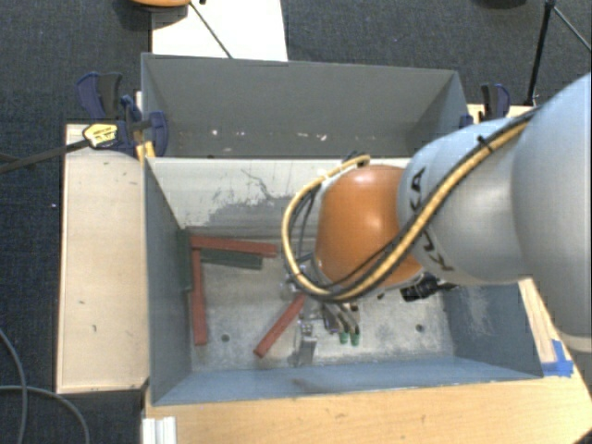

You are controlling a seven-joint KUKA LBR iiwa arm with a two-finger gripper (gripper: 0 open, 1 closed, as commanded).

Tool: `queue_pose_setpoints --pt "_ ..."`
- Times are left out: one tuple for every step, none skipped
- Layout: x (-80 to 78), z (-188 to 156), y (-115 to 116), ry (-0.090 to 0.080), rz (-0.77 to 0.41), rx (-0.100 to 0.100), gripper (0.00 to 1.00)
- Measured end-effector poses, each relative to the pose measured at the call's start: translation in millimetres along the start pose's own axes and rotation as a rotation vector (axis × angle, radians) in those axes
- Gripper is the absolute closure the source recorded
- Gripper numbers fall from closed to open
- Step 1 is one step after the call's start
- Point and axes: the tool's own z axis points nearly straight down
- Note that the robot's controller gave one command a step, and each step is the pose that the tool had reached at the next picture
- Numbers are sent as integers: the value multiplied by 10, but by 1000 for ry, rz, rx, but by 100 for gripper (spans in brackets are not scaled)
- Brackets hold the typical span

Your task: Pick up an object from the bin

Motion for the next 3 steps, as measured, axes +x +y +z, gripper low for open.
queue_pose_setpoints --pt "0 0 0 0 2 0 0" --pt "-127 229 46 -5 -170 0 0" --pt "-206 629 66 3 -503 1 100"
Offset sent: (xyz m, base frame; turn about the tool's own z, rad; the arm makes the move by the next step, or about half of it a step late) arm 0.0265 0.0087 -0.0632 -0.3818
